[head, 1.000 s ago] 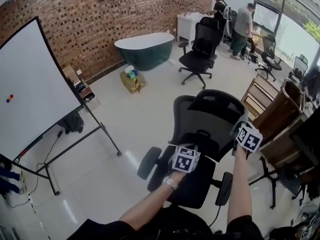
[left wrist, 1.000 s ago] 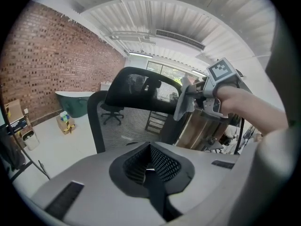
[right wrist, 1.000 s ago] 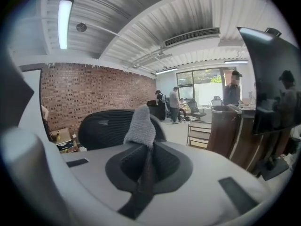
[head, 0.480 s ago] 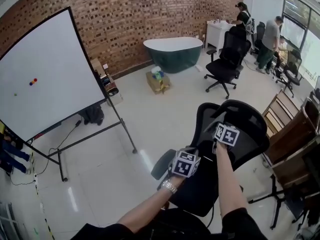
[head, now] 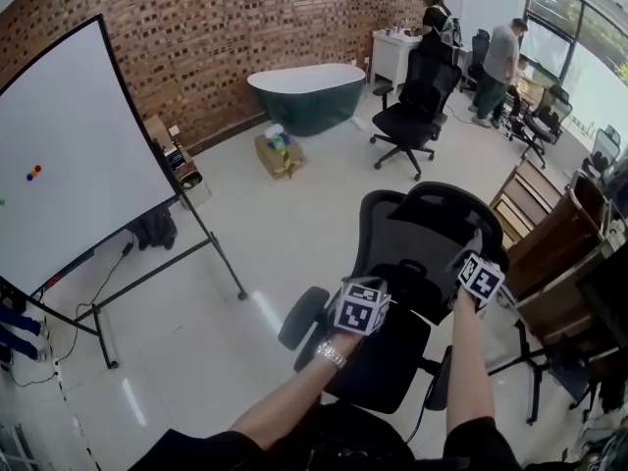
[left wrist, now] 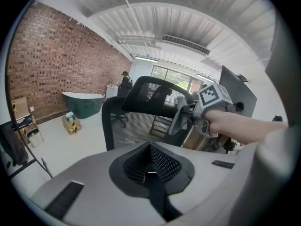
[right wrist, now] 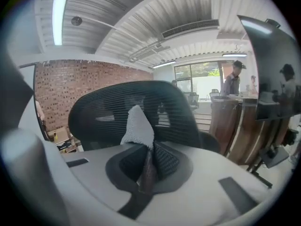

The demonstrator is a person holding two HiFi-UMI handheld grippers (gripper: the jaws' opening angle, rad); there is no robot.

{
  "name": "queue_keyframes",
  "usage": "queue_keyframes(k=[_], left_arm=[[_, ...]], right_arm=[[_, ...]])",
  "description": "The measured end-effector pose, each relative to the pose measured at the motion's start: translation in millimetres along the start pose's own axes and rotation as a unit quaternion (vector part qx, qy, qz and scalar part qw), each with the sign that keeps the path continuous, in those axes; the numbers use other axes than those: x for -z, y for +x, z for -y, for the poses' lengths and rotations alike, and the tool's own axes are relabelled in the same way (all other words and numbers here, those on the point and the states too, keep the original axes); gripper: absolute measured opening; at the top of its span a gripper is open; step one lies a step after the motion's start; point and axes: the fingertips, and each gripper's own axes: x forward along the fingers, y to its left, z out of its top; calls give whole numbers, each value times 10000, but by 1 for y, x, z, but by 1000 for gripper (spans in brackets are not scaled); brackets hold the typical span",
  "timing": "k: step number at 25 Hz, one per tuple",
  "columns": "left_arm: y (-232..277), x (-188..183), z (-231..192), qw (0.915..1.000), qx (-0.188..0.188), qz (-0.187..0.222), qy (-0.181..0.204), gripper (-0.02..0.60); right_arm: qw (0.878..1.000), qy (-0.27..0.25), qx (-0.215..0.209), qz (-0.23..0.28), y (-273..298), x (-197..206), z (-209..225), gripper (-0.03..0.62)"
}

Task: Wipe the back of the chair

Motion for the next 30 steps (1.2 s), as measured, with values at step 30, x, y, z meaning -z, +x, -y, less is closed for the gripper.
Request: queue_keyframes(k=[30], left_arm=[[-18,-7,-55,9992,-408,0,-26,2]], right_arm=[[9904,8,-723,-1177,135,108,-153,15]])
